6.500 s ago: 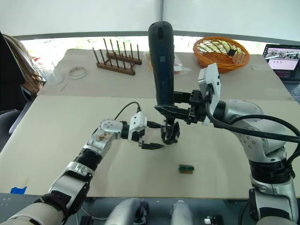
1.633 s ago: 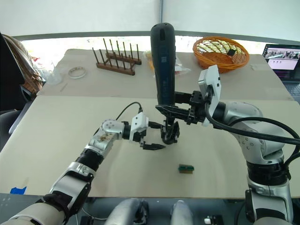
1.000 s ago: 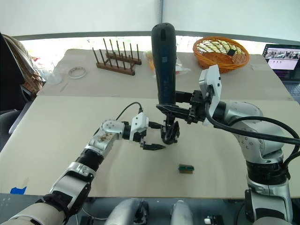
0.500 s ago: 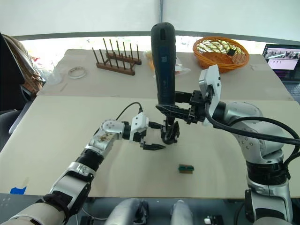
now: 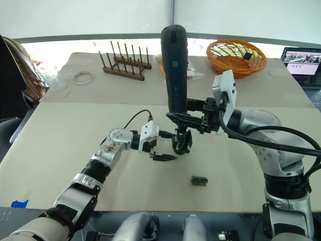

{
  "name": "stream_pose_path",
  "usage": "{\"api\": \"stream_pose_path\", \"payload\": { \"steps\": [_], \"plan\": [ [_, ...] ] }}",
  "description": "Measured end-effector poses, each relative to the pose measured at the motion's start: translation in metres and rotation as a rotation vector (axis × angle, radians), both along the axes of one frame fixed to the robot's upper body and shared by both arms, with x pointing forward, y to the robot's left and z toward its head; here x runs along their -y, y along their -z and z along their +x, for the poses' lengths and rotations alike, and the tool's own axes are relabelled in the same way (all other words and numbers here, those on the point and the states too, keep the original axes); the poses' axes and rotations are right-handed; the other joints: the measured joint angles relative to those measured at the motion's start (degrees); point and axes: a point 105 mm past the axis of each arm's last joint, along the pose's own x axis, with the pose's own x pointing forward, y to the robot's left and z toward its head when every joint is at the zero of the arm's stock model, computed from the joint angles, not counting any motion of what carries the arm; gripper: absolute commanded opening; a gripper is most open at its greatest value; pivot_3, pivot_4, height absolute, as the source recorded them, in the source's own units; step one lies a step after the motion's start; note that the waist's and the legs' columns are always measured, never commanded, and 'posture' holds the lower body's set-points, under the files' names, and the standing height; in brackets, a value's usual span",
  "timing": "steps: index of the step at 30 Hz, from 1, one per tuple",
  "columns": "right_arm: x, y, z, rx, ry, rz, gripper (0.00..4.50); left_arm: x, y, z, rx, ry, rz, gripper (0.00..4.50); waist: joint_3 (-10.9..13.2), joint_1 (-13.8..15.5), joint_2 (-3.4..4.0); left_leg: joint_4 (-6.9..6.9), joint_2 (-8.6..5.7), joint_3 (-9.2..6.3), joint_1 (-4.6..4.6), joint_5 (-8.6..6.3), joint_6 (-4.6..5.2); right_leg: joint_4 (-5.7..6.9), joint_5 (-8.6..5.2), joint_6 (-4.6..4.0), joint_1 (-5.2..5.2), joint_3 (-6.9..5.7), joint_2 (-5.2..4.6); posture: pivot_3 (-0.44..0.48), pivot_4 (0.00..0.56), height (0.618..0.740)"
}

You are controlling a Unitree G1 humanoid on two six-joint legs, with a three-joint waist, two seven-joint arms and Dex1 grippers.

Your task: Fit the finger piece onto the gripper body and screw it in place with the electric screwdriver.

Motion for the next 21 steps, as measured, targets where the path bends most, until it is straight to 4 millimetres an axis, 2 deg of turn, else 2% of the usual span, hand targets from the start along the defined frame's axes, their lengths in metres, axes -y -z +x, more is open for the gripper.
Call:
{"api": "stream_pose_path", "payload": {
  "steps": [21],
  "plan": [
    [0.0000,0.0011,0.0015,0.007,0.010,-0.007,1.95,0.0007,-0.0002,0.0003,0.001,-0.003,-0.003,4.50,0.0,0.0,0.00,0.00,-0.01,0.00,0.00,0.00,0.00,0.01,0.00,0.00,0.00,0.00,0.00,0.000,0.150,0.740]
  ]
}}
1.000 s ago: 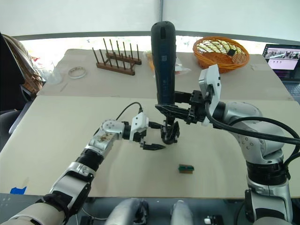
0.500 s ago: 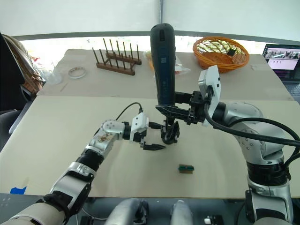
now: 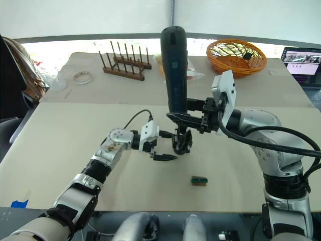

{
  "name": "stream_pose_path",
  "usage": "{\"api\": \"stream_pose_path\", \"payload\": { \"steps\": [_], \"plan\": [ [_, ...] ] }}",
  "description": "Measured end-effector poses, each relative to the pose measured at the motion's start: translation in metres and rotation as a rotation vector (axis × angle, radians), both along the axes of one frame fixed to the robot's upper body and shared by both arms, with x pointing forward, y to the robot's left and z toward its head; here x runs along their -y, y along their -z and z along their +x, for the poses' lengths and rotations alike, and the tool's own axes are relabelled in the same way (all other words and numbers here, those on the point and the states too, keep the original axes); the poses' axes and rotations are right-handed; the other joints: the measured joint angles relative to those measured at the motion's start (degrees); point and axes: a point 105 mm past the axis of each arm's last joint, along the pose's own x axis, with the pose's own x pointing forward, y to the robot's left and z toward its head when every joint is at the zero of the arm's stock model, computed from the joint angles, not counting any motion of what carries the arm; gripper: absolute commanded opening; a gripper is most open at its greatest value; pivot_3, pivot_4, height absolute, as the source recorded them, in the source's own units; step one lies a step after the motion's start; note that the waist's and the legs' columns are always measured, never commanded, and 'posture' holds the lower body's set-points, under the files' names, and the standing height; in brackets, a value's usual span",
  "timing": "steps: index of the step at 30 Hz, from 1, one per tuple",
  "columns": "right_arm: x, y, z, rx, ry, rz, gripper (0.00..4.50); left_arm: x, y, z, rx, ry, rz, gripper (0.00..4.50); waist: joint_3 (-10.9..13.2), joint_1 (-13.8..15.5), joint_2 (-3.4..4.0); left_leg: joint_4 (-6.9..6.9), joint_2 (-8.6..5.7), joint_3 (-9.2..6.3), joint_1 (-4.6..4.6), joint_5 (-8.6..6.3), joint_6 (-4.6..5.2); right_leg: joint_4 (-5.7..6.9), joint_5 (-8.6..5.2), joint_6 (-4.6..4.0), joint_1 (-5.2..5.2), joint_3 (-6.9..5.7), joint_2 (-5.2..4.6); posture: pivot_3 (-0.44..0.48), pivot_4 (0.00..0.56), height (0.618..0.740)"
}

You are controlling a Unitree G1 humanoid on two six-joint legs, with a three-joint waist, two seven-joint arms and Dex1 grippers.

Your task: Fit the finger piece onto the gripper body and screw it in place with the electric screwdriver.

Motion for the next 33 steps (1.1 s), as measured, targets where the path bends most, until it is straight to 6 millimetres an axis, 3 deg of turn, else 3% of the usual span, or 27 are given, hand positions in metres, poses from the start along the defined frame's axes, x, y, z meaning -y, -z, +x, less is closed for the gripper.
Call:
{"api": "stream_pose_path", "payload": {
  "steps": [11,22,25,28,33],
  "plan": [
    [0.000,0.005,-0.005,0.005,-0.011,-0.005,1.95,0.004,0.003,0.001,-0.018,-0.006,-0.005,4.50,0.0,0.1,0.00,0.01,-0.01,-0.01,0.00,0.00,0.00,0.00,0.00,0.00,0.02,-0.01,0.00,0.000,0.150,0.740],
    [-0.001,0.005,-0.006,0.015,0.006,-0.006,1.95,0.027,0.019,0.005,-0.049,-0.026,-0.011,4.50,0.0,0.1,-0.01,0.00,0.00,0.00,0.00,0.00,0.00,-0.01,0.00,0.01,0.01,-0.01,-0.01,0.000,0.150,0.740],
    [-0.001,0.005,-0.006,0.016,0.015,-0.005,1.95,0.028,0.019,0.006,-0.044,-0.024,-0.013,3.67,0.0,0.1,-0.01,0.01,0.00,-0.01,0.00,0.00,0.00,-0.01,0.01,0.01,0.01,-0.01,-0.01,0.000,0.150,0.740],
    [-0.001,0.007,-0.009,0.020,0.019,-0.001,1.95,0.027,0.017,0.009,-0.042,-0.031,-0.018,2.38,0.0,0.1,-0.02,0.00,-0.01,-0.03,0.00,0.00,0.00,-0.02,0.01,0.01,0.01,-0.01,-0.02,0.000,0.150,0.740],
    [0.002,0.010,-0.011,0.027,0.031,0.009,1.95,0.028,0.018,0.011,-0.036,-0.029,-0.014,2.34,0.0,0.3,-0.05,0.06,-0.01,-0.05,0.02,0.00,0.00,-0.02,0.01,0.01,0.06,-0.03,-0.03,0.000,0.150,0.740]
  ]
}}
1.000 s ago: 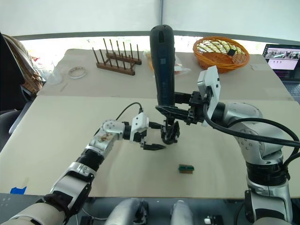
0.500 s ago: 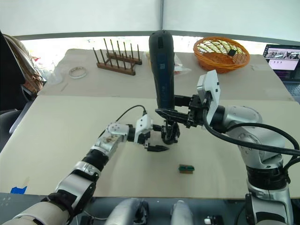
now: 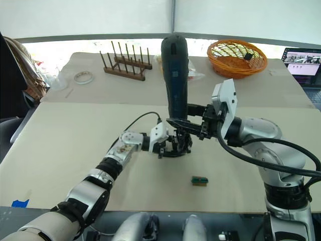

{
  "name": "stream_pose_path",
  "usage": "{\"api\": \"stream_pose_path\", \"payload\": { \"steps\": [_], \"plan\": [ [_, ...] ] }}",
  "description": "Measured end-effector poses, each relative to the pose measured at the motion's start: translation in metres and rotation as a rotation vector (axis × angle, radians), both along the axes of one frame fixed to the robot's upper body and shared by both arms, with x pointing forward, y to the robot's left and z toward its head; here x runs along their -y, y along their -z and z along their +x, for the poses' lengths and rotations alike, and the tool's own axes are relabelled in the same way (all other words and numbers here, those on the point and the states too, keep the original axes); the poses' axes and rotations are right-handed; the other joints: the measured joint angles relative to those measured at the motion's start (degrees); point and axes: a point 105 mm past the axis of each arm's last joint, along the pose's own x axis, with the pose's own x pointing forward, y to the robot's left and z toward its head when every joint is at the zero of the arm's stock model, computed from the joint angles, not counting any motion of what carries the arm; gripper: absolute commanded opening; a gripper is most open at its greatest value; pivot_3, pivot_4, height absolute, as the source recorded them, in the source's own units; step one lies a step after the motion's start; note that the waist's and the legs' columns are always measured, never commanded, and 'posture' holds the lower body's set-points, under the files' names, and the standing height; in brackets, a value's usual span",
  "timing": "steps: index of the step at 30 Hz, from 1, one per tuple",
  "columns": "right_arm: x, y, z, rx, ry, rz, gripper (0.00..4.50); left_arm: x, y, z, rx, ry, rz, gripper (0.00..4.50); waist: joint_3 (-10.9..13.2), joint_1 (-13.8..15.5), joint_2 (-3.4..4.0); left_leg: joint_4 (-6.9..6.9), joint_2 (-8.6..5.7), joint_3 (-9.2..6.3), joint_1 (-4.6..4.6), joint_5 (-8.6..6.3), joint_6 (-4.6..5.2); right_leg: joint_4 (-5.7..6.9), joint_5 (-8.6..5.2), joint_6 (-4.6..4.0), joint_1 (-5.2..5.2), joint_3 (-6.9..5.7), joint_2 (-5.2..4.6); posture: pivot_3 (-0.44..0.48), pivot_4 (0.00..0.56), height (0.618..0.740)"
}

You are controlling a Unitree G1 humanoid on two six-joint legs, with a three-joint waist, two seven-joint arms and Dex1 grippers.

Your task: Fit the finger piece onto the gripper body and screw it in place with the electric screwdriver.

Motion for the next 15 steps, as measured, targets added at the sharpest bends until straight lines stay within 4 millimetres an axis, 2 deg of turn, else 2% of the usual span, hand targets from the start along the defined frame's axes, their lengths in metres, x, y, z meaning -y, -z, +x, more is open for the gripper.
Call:
{"api": "stream_pose_path", "payload": {
  "steps": [15],
  "plan": [
    [0.0020,0.0086,0.0063,0.007,-0.059,-0.019,1.95,-0.0011,0.0000,0.0039,-0.004,0.014,0.029,2.34,-0.1,0.1,-0.16,0.04,0.01,-0.01,0.08,0.00,0.00,0.02,0.00,0.00,0.03,0.01,-0.02,0.000,0.150,0.740]
  ]
}}
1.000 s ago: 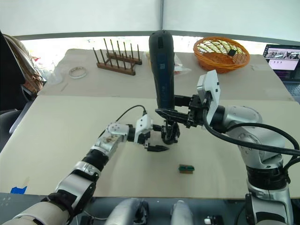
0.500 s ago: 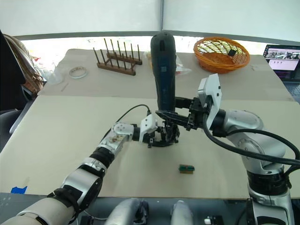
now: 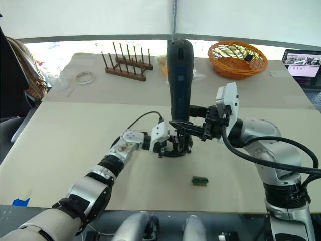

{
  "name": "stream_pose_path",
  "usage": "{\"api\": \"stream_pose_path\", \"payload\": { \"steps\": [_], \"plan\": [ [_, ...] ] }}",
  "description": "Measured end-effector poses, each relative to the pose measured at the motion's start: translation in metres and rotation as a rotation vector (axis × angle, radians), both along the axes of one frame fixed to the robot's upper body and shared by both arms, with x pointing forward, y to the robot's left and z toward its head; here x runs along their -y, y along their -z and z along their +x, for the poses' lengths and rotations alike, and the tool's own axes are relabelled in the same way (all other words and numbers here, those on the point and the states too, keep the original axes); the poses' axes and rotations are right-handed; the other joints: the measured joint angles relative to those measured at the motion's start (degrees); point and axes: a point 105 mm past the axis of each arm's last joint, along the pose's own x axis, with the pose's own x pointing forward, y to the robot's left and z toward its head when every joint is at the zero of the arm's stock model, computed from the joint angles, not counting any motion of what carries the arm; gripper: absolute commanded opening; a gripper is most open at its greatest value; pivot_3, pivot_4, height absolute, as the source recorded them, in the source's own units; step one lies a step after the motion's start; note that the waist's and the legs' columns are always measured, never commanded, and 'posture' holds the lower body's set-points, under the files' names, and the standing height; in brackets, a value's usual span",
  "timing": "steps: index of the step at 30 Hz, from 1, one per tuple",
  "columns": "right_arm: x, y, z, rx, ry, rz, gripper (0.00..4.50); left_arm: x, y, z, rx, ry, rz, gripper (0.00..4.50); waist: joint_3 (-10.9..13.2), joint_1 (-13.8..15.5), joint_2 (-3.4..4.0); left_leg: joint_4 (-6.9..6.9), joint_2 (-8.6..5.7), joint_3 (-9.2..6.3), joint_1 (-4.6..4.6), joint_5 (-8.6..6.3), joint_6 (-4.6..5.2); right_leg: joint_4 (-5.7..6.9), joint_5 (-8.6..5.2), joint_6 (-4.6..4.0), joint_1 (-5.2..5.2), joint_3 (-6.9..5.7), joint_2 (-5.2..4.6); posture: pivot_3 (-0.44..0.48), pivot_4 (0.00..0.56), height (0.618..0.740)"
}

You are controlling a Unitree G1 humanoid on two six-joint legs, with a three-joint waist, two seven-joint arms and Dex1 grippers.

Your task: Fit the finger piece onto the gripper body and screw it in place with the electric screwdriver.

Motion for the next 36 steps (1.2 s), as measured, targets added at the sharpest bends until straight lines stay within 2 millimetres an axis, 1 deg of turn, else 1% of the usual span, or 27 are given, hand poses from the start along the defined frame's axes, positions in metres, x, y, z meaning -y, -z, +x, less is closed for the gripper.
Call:
{"api": "stream_pose_path", "payload": {
  "steps": [4,8,11,13,23,30,34,36],
  "plan": [
    [-0.004,0.001,0.001,0.014,-0.025,-0.050,1.95,0.000,0.001,0.000,-0.006,-0.001,0.006,2.34,-0.1,0.0,-0.22,0.00,0.03,-0.04,0.05,0.00,-0.01,0.00,0.00,0.00,-0.02,-0.01,0.00,0.000,0.150,0.740],
    [-0.004,0.003,0.006,-0.012,-0.015,-0.053,1.95,0.000,0.002,0.001,-0.004,-0.001,0.013,2.34,-0.2,-0.1,-0.39,-0.01,0.03,-0.11,0.07,-0.03,-0.06,-0.02,0.01,-0.01,-0.06,-0.02,-0.05,0.000,0.150,0.740],
    [-0.004,0.005,0.006,-0.017,-0.019,-0.055,1.95,0.000,0.002,0.001,-0.004,0.000,0.017,2.34,-0.3,-0.1,-0.47,-0.02,0.03,-0.12,0.09,-0.26,-0.46,-0.03,0.02,-0.02,-0.06,-0.03,-0.09,0.000,0.150,0.740],
    [-0.003,0.006,0.005,-0.021,-0.016,-0.054,1.95,0.000,0.003,0.001,-0.004,0.001,0.020,2.34,-0.4,-0.1,-0.57,-0.02,0.04,-0.13,0.09,-0.26,-0.47,-0.03,0.02,-0.03,-0.05,-0.06,-0.11,0.000,0.150,0.740],
    [0.006,0.011,0.001,0.004,0.005,-0.027,1.95,-0.001,0.003,0.000,-0.005,0.003,0.027,2.34,-0.5,-0.2,-0.63,-0.05,0.05,-0.18,0.15,-0.28,-0.50,-0.06,0.02,-0.04,-0.02,-0.13,-0.14,0.000,0.150,0.740],
    [0.007,0.011,0.001,0.006,0.018,-0.026,1.95,-0.002,0.004,0.001,-0.005,0.003,0.028,2.34,-0.5,-0.3,-0.63,-0.05,0.06,-0.18,0.16,-0.28,-0.50,-0.08,0.03,-0.04,-0.02,-0.13,-0.22,0.000,0.150,0.740],
    [0.011,0.010,0.002,0.012,0.045,-0.016,1.95,-0.002,0.003,0.000,-0.004,0.005,0.028,2.34,-0.5,-0.3,-0.63,-0.06,0.05,-0.18,0.15,-0.28,-0.50,-0.08,0.03,-0.04,-0.03,-0.15,-0.36,0.000,0.150,0.740],
    [0.012,0.005,0.003,0.021,0.064,0.000,1.95,-0.002,0.003,0.000,-0.002,0.008,0.028,2.34,-0.5,-0.3,-0.63,-0.08,0.04,-0.18,0.14,-0.28,-0.50,-0.08,0.03,-0.04,-0.03,-0.16,-0.38,0.000,0.150,0.740]
  ]
}}
